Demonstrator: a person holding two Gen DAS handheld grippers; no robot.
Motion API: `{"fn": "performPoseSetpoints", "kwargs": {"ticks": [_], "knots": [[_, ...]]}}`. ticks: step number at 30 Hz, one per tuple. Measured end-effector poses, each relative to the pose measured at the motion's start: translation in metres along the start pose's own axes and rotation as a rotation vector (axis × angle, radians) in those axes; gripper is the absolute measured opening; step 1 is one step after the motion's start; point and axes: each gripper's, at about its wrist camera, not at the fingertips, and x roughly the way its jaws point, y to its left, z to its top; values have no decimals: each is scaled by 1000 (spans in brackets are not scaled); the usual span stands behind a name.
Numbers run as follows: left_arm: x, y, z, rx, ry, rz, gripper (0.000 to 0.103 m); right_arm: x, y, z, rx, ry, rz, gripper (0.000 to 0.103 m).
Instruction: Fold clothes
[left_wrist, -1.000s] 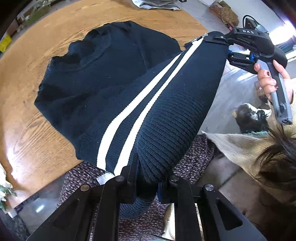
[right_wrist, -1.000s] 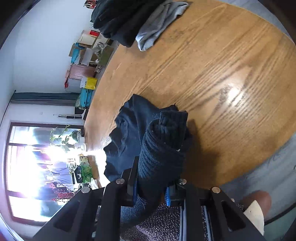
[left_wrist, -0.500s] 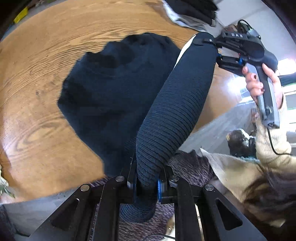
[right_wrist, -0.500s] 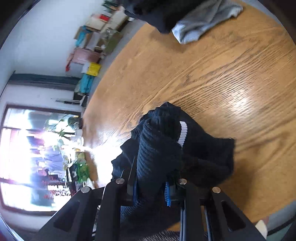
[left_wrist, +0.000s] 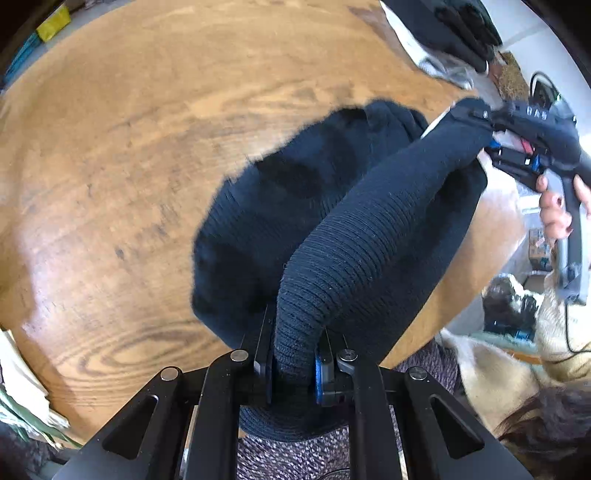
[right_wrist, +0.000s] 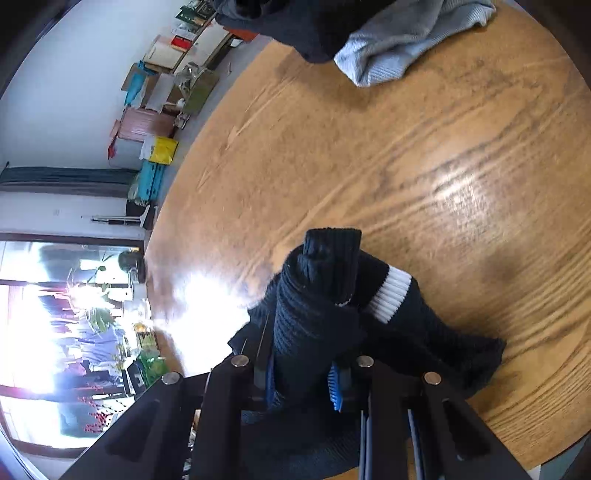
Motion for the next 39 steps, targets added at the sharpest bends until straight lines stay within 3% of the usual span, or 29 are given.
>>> {"fn": "performPoseSetpoints", "kwargs": {"ticks": [8,11,12,13,16,17,19,22,25,26,28,29,31,32,34,36,38,39], "knots": [[19,34,25,-97,31,-36,16,34,10,24,20,29,-26,27],[26,40,30,-103,40,-33,19,45,14,30,16,39,-48,36],[26,41,31,-111,42,-25,25,47,16,31,16,42,-48,45],[26,42,32,-119,44,-17,30,47,17,32,18,44,-40,50],[17,43,30,-138,17,52,56,39,20,34,6,29,-35,59],[10,44,26,-142,-11,85,62,33,22,34,-8,13,-29,61],[-5,45,17,-156,-70,133,62,17,25,32,-49,-25,-21,70],[-37,46,-5,-219,-221,159,62,-17,30,24,-148,-112,-10,74],[-69,38,-41,-298,-510,110,62,-53,39,2,-358,-218,82,67],[-73,26,-52,-289,-606,128,62,-61,42,-7,-432,-248,110,63],[-69,-18,-81,-215,-816,221,59,-54,45,-23,-524,-252,78,45],[-62,-37,-84,-190,-887,264,49,-50,46,-31,-570,-255,61,40],[-38,-58,-75,-217,-892,305,24,-42,48,-47,-661,-259,28,22],[-31,-60,-69,-260,-879,281,4,-38,50,-55,-707,-261,11,22],[-4,-57,-48,-385,-829,229,1,-26,54,-66,-774,-253,-10,21],[35,-49,-26,-466,-784,232,1,-9,61,-77,-828,-246,-22,21],[38,-53,-21,-470,-793,268,1,9,68,-83,-858,-234,-15,21],[33,-57,-19,-453,-807,322,1,16,70,-86,-864,-217,-18,21]]}}
